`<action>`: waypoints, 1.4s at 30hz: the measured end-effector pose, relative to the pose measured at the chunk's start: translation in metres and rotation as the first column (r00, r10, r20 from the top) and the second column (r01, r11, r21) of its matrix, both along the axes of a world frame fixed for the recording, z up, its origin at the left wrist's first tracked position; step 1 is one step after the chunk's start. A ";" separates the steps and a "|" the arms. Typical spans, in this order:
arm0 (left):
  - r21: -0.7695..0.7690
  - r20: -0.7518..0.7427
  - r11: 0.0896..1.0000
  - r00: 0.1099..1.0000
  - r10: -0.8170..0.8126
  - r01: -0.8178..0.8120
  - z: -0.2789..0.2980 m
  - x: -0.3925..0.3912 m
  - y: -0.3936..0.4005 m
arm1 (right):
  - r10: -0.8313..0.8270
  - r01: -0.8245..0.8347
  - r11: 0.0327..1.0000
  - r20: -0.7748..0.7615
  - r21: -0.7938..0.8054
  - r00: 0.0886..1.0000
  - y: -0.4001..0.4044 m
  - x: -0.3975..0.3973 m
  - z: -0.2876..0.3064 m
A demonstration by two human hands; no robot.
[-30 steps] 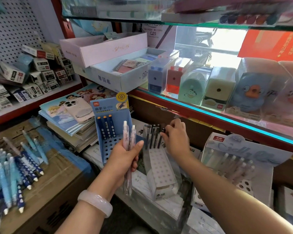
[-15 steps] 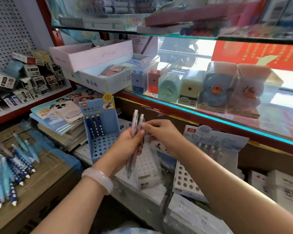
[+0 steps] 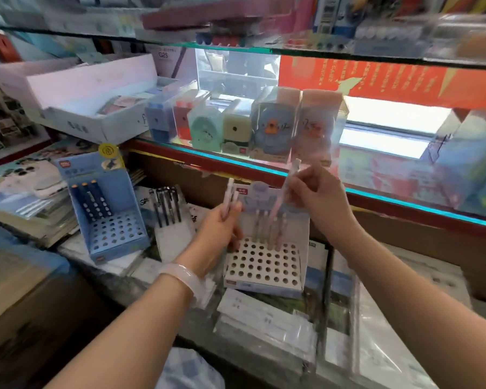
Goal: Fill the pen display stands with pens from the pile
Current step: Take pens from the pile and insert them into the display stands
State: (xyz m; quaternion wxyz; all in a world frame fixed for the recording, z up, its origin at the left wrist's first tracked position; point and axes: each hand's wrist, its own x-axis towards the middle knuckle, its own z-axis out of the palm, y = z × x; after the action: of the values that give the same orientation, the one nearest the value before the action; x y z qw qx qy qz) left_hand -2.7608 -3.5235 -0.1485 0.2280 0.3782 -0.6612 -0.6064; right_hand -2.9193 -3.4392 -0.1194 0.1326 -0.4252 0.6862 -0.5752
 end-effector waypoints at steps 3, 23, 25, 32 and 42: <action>-0.016 0.060 1.000 0.998 0.005 -0.004 -0.008 -0.006 0.006 | -0.091 0.097 0.994 -0.104 0.054 0.990 0.013 -0.009 -0.022; 0.092 -0.004 0.996 1.000 0.012 -0.011 -0.022 0.005 0.005 | -0.043 0.117 0.947 -0.244 0.299 0.969 0.006 0.010 -0.084; 0.124 -0.008 0.992 1.000 0.004 -0.003 -0.021 0.006 0.006 | -0.031 0.114 0.936 -0.247 0.332 0.969 0.005 0.011 -0.090; 0.175 -0.070 0.984 0.997 -0.016 0.028 -0.017 0.016 0.005 | -0.044 0.149 0.887 -0.243 0.437 0.969 0.000 0.018 -0.112; 0.114 -0.036 0.989 0.995 -0.092 0.095 -0.015 0.013 0.010 | -0.101 0.152 0.929 -0.164 0.339 0.981 0.014 0.020 -0.082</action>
State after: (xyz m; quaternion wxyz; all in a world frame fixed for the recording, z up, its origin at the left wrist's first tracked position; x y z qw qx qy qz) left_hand -2.7473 -3.5132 -0.1635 0.1873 0.3500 -0.6385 -0.6594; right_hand -2.8997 -3.4252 -0.2019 0.1189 -0.3898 0.8112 -0.4195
